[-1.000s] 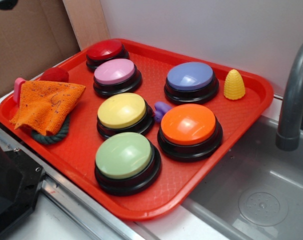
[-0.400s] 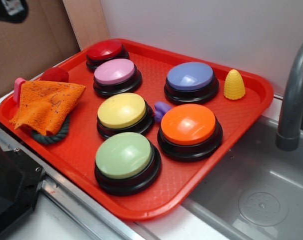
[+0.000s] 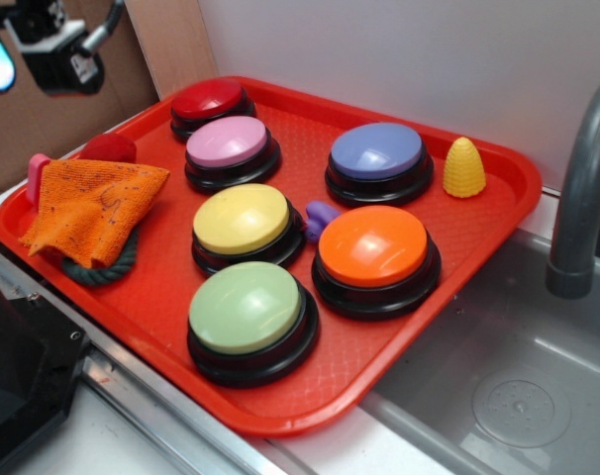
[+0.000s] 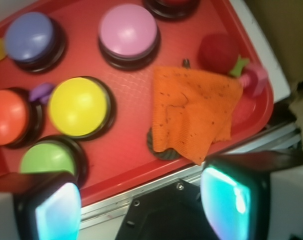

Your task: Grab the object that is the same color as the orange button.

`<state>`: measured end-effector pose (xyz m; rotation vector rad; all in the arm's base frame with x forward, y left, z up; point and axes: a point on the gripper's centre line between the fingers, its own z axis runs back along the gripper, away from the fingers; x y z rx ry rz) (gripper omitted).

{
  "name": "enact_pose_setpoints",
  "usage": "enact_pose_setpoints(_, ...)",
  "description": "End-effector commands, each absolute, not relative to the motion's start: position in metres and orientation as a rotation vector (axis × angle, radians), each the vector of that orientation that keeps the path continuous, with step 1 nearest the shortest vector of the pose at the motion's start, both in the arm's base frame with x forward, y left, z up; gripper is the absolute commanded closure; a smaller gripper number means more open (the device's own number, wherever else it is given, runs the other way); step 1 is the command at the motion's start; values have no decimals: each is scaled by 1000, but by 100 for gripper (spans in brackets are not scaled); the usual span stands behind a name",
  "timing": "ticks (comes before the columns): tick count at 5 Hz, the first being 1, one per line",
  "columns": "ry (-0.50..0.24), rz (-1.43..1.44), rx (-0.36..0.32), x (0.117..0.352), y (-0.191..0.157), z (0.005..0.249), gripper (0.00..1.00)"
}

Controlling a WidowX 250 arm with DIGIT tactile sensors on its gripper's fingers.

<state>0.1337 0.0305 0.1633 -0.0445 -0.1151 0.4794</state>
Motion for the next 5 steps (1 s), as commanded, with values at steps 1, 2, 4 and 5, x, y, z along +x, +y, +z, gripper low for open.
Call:
enact_pose_setpoints(1, -261, 837, 161, 148, 69, 100, 0)
enact_pose_setpoints(2, -274, 900, 260, 165, 73, 70, 0)
enact_pose_setpoints(4, -253, 892, 256, 174, 76, 39, 0)
enact_pose_setpoints(5, -266, 916, 218, 171, 77, 37, 0)
